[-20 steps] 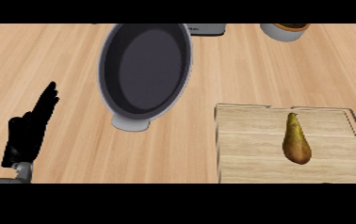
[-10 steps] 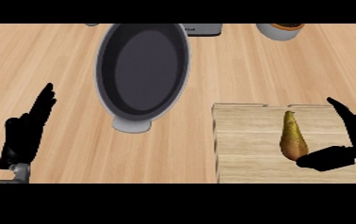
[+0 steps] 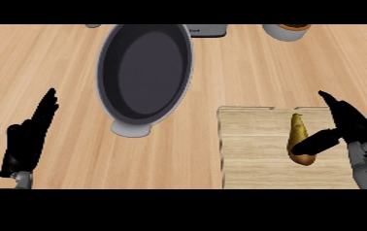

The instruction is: Pick the pear from the tray and place it in the pot

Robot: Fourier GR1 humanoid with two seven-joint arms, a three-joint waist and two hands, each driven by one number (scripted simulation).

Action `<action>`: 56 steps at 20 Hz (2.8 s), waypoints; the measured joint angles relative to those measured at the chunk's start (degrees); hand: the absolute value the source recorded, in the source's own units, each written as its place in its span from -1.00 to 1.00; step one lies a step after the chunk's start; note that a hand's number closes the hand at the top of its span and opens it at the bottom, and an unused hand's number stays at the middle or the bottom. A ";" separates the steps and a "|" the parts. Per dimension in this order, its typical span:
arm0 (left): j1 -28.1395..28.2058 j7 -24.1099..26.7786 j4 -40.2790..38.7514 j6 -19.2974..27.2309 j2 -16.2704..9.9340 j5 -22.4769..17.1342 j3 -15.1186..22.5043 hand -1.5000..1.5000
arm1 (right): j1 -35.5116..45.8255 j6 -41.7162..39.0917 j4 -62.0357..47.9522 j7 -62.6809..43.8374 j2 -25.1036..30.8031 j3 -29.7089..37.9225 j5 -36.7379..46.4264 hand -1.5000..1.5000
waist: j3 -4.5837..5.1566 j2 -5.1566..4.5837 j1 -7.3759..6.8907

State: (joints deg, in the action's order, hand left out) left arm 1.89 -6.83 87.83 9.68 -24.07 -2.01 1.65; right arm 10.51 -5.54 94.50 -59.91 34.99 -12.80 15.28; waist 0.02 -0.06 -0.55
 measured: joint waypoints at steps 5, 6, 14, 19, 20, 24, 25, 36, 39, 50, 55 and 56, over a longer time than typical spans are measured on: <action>-0.88 -1.08 -0.08 -1.22 0.32 0.45 -1.59 0.00 | -0.26 -1.10 -2.61 0.32 -2.66 -0.22 2.21 -1.00 | -0.01 0.04 0.29; -0.65 -0.97 -0.04 -2.16 -0.11 -0.08 -2.43 0.00 | 0.02 -1.26 -3.10 0.23 -3.39 -0.37 2.72 -1.00 | -0.01 0.05 0.28; -1.47 -1.45 -0.39 -3.54 1.66 2.03 -4.15 0.00 | 0.88 -2.80 -9.28 2.09 -7.01 1.58 6.89 -1.00 | -0.02 0.05 0.39; -1.45 0.35 -2.33 -4.74 3.18 3.04 -5.57 0.00 | 1.51 -3.66 -12.97 3.95 -9.49 3.22 9.56 -1.00 | -0.02 0.05 0.41; -1.08 0.18 -1.62 -4.94 3.52 3.34 -5.77 0.00 | 1.41 -4.23 -12.67 3.80 -9.74 3.80 9.92 -1.00 | -0.02 0.06 0.42; -0.63 0.14 -0.79 -4.85 5.11 5.36 -5.88 0.00 | 1.37 -5.97 -14.82 6.12 -10.62 5.50 11.09 1.00 | 0.04 0.12 0.40; -0.49 0.37 -0.80 -5.10 5.24 5.40 -6.03 0.00 | 1.77 -6.59 -15.64 6.80 -10.68 5.40 11.41 1.00 | 0.12 0.17 0.42; -0.51 -0.22 0.21 -7.22 7.12 7.22 -8.61 0.00 | 1.85 -8.13 -16.49 11.81 -13.70 7.10 17.65 1.00 | 0.06 0.15 0.46; -0.36 -0.48 0.65 -8.02 6.95 7.36 -8.81 0.00 | 2.54 -7.73 -14.00 11.80 -17.13 2.42 20.72 1.00 | 0.06 0.11 -0.07; -5.78 -1.12 -0.16 -10.56 7.61 8.39 -4.52 0.00 | 23.43 -6.14 -12.86 11.11 -33.09 -32.46 35.92 1.00 | 0.22 -0.40 -8.39; -6.66 -1.51 -1.53 -10.29 7.99 8.62 -4.49 0.00 | 32.65 0.61 -12.31 4.45 -34.35 -42.02 42.30 1.00 | 0.18 0.02 -7.53; -6.58 -1.52 -1.74 -10.14 8.08 8.72 -4.50 0.00 | 34.37 1.82 -11.97 2.99 -34.44 -43.32 43.83 1.00 | 0.18 0.16 -7.36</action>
State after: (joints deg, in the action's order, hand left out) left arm -4.68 -8.34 86.09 -0.46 -15.99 6.71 -2.85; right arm 44.88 -3.72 82.53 -56.92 0.55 -56.12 59.11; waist 0.20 0.10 -7.91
